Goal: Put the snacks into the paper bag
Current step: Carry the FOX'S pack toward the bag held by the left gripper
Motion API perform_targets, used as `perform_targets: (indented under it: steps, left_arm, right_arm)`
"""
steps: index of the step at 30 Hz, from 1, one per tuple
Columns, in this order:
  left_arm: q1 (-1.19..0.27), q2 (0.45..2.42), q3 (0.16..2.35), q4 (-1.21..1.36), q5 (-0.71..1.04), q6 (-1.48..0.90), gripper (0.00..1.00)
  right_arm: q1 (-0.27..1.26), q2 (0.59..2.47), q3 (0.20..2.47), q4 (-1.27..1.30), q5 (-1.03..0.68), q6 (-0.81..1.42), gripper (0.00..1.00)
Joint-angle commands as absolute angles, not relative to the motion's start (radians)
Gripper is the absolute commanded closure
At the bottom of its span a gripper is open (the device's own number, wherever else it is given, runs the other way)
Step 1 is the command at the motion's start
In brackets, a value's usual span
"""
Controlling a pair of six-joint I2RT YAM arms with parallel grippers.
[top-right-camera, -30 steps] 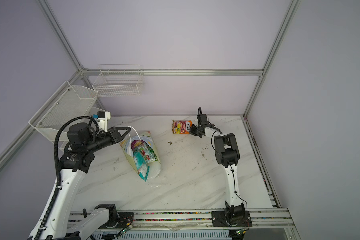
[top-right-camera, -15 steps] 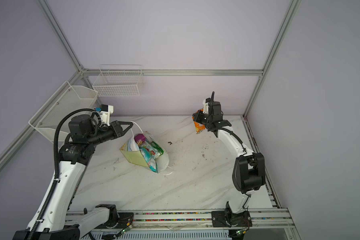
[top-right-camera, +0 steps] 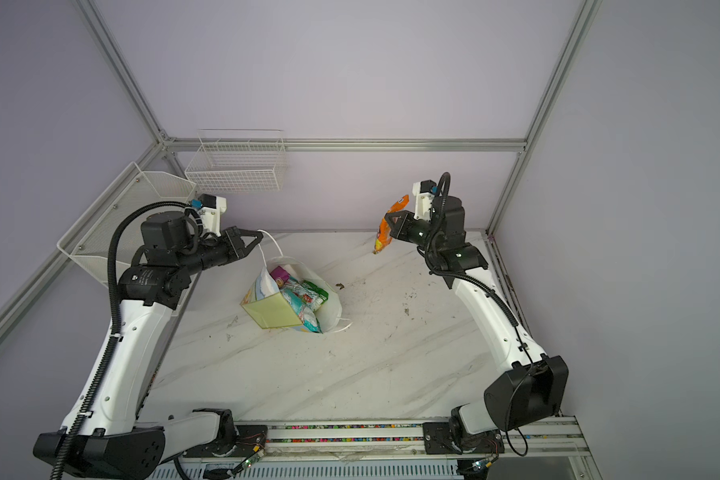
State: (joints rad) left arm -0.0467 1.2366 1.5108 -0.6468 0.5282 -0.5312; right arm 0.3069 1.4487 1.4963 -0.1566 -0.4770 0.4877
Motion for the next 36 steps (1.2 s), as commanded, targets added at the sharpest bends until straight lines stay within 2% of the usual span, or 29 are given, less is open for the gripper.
perform_targets:
  steps: [1, 15, 36]
  left_arm:
    - [-0.048, 1.218, 1.612, -0.571, 0.491, -0.483, 0.95]
    - [0.024, 1.241, 1.619, -0.595, 0.485, -0.461, 0.95]
    - [0.158, 1.191, 1.500, -0.572, 0.500, -0.498, 0.97]
  right_arm:
    - [0.348, 1.416, 1.554, -0.152, -0.500, 0.466, 1.00]
    - [0.494, 1.405, 1.695, -0.236, -0.478, 0.384, 1.00]
    - [0.661, 1.471, 1.778, -0.233, -0.494, 0.336, 1.00]
